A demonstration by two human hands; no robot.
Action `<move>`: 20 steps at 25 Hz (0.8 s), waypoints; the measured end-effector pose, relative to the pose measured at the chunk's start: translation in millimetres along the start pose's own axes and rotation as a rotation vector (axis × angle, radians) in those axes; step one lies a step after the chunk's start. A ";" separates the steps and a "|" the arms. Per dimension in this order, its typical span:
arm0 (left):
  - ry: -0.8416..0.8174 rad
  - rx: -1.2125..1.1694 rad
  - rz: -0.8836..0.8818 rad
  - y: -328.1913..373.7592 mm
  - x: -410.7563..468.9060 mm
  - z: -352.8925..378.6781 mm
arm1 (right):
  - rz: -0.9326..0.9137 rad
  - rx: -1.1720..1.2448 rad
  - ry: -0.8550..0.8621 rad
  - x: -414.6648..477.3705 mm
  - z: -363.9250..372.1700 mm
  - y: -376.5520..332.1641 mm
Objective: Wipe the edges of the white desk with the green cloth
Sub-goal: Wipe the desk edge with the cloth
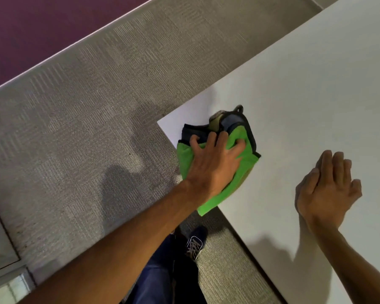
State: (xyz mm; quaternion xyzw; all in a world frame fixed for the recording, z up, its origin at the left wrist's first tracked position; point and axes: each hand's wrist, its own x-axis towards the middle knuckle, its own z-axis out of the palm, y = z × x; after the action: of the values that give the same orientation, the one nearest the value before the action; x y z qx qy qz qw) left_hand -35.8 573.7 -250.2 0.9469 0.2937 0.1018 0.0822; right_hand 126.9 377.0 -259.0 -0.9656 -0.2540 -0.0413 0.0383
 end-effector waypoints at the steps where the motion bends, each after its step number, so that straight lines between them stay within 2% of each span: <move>1: -0.033 0.013 -0.039 -6.1 13.9 -0.4 | 0.002 0.004 0.003 -0.1 0.5 0.6; 4: -0.053 0.097 -0.108 -19.9 39.1 3.5 | -0.001 0.018 0.004 0.1 2.7 0.0; 6: -0.042 0.062 -0.114 -7.0 28.7 5.5 | 0.006 0.014 -0.009 0.3 2.9 0.6; 9: 0.010 0.086 0.045 31.0 -15.7 9.3 | 0.022 0.003 -0.010 -3.1 2.2 0.4; 12: 0.049 0.099 0.214 25.8 -22.2 13.0 | 0.013 -0.009 -0.022 -2.7 0.5 -0.6; 14: 0.071 0.121 0.127 6.2 10.5 15.8 | 0.008 -0.001 -0.003 -2.6 1.6 1.1; 17: 0.084 0.159 -0.127 -38.8 84.1 15.0 | 0.006 0.042 0.002 -4.1 3.0 2.6; 20: 0.054 0.170 -0.125 -58.4 104.4 12.8 | 0.011 0.038 0.004 -2.0 7.4 2.9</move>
State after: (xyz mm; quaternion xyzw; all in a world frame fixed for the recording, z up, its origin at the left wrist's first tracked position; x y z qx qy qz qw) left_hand 20.0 679.8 -260.1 0.9271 0.3620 0.0968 -0.0004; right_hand 127.0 374.2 -266.7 -0.9659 -0.2496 -0.0383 0.0575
